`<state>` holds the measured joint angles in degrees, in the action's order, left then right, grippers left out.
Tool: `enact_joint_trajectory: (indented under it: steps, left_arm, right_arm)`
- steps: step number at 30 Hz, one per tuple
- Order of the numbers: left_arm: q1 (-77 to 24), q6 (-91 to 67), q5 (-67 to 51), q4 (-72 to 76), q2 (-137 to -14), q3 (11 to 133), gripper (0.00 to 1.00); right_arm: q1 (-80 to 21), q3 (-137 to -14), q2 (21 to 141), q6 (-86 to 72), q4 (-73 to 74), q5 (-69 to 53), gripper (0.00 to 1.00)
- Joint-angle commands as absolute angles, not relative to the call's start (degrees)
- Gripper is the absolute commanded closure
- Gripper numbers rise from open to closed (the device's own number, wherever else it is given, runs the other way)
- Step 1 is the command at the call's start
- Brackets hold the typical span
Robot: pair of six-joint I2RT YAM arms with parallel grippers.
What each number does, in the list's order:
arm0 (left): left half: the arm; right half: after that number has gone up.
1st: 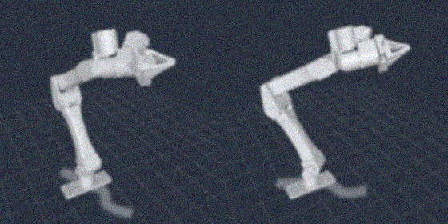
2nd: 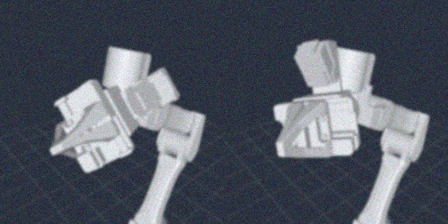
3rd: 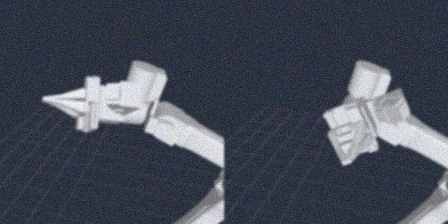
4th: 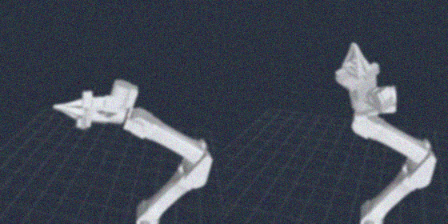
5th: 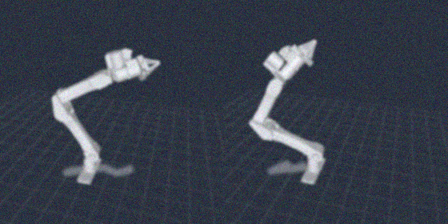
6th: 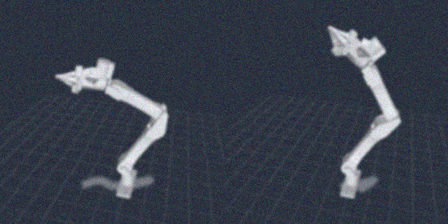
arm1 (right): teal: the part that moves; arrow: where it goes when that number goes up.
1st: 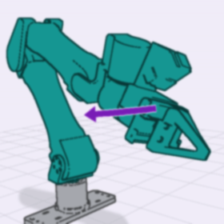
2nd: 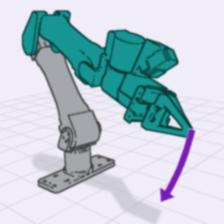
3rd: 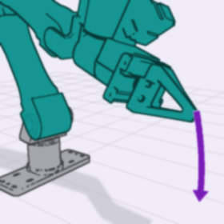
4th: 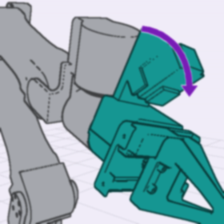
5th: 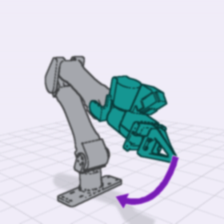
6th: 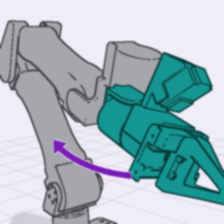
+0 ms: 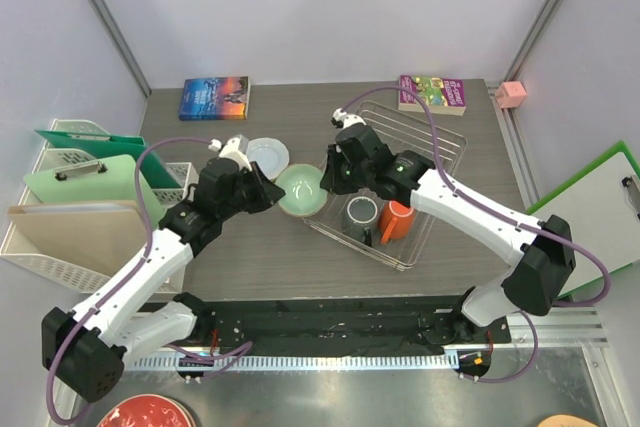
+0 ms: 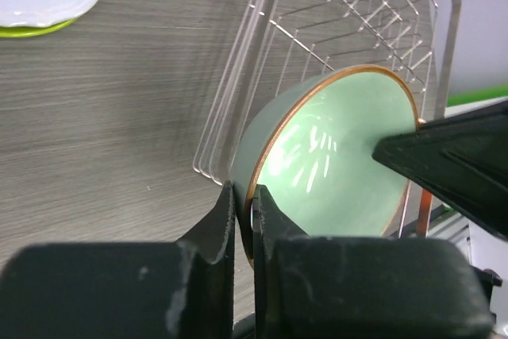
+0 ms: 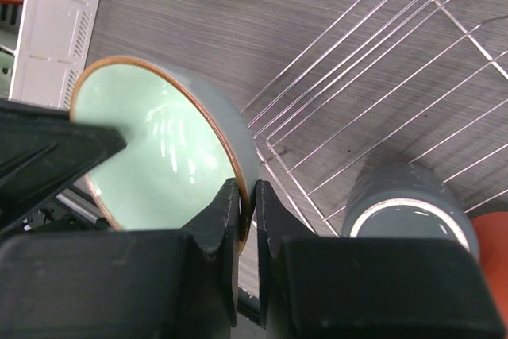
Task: Unload the mixed dishes from the dish rack
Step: Pick up the bowl from the dish rack, then place the bowl at the center of the board.
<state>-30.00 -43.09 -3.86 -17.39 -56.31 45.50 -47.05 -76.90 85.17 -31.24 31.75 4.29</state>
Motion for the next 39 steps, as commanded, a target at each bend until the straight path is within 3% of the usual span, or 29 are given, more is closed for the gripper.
enact_joint_trajectory:
  steps: [1, 7, 8, 12, 13, 15, 17, 20, 25, 29, 39]
  left_arm:
    - [-30.1, -40.9, -3.9, -17.6, -57.0, 46.4, 1.00]
    - [-30.5, -40.5, -2.8, -17.8, -60.5, 48.7, 1.00]
    - [-30.5, -40.5, -2.6, -17.9, -60.8, 49.1, 1.00]
    - [-30.5, -40.4, -0.7, -17.5, -61.4, 51.1, 1.00]
    - [-30.5, -40.3, -0.4, -17.2, -61.3, 51.5, 1.00]
    - [-30.5, -40.2, 1.3, -17.0, -61.4, 53.2, 1.00]
    - [-30.4, -39.6, 2.3, -17.7, -62.4, 55.2, 1.00]
    - [-28.9, -38.9, 3.8, -20.2, -64.0, 59.5, 1.00]
    - [-18.4, -41.3, 1.8, -22.6, -67.1, 65.2, 1.00]
    - [-11.9, -43.6, 1.3, -26.4, -73.8, 70.4, 1.00]
    - [-7.7, -46.8, 0.5, -20.0, -86.6, 70.6, 1.00]
  right_arm:
    - [-47.2, -79.6, 82.1, -33.0, 26.6, 2.2, 0.99]
    - [-47.6, -79.4, 83.1, -32.3, 26.1, 0.8, 0.98]
    - [-47.7, -79.2, 83.1, -32.2, 25.9, -2.1, 0.81]
    - [-48.3, -78.7, 82.9, -31.0, 24.9, -3.0, 0.46]
    - [-48.3, -78.3, 82.6, -30.9, 24.9, -3.0, 0.42]
    - [-48.3, -78.0, 81.7, -30.7, 24.9, -1.6, 0.25]
    - [-48.4, -77.3, 79.9, -30.4, 24.8, -0.4, 0.20]
    - [-48.3, -76.1, 77.3, -30.2, 24.8, 5.6, 0.17]
    - [-48.3, -70.8, 68.0, -29.8, 24.0, 15.5, 0.17]
    - [-48.3, -66.7, 63.7, -28.9, 23.0, 17.0, 0.18]
    - [-48.3, -60.2, 59.2, -28.4, 22.5, 17.5, 0.19]
